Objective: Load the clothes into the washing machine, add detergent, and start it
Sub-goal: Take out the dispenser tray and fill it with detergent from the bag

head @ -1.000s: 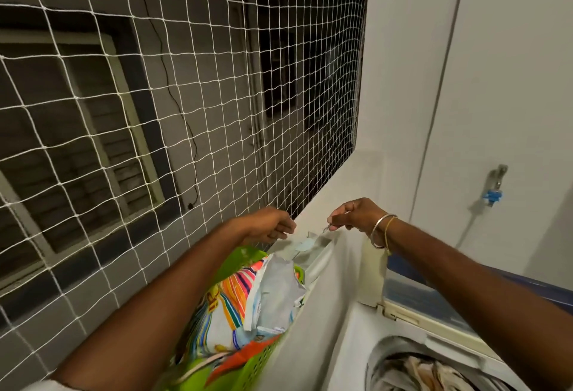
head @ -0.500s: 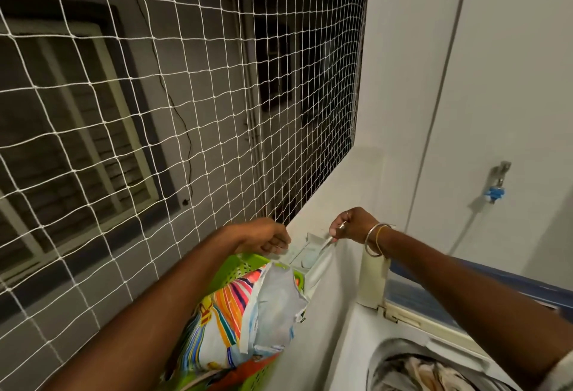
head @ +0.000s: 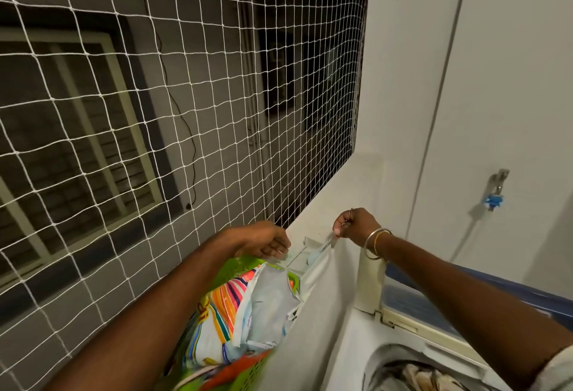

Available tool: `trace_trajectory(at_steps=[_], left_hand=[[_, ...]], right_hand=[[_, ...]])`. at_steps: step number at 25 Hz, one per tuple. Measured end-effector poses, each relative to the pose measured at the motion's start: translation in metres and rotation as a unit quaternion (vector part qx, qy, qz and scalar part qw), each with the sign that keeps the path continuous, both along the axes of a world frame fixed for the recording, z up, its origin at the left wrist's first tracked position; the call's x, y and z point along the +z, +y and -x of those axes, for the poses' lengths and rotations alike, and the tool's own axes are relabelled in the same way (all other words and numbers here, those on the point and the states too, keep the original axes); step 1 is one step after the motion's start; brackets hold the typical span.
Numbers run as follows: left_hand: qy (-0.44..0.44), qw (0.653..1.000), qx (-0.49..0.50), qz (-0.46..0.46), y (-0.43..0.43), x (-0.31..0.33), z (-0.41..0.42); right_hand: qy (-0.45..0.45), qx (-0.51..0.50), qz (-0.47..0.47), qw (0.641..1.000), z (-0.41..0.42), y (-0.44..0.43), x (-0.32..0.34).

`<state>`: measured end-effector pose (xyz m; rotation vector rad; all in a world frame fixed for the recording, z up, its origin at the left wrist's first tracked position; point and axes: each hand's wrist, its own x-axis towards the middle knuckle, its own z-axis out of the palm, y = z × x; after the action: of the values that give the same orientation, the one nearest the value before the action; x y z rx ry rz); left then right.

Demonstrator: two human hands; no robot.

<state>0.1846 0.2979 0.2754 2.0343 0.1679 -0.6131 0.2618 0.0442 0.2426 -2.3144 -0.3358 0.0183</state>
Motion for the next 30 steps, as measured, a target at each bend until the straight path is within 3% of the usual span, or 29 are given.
trace_trajectory(at_steps=[10,17,24,30], left_hand=[[-0.033,0.997,0.051,0.046,-0.011,0.019,0.021],[-0.090,0.986,0.109,0.090,-0.013,0.032,0.043],[-0.179,0.966,0.146,0.119,-0.004,0.042,0.079],[-0.230,0.954,0.156,0.110,-0.012,0.037,0.116]], right_hand=[[-0.114,0.002,-0.014,0.993,0.025,0.004,0.005],[-0.136,-0.029,-0.095,0.986,0.047,-0.006,0.020],[-0.061,-0.038,-0.262,0.962,0.074,-0.023,0.034],[-0.002,-0.003,-0.321,0.947,0.121,-0.015,0.051]])
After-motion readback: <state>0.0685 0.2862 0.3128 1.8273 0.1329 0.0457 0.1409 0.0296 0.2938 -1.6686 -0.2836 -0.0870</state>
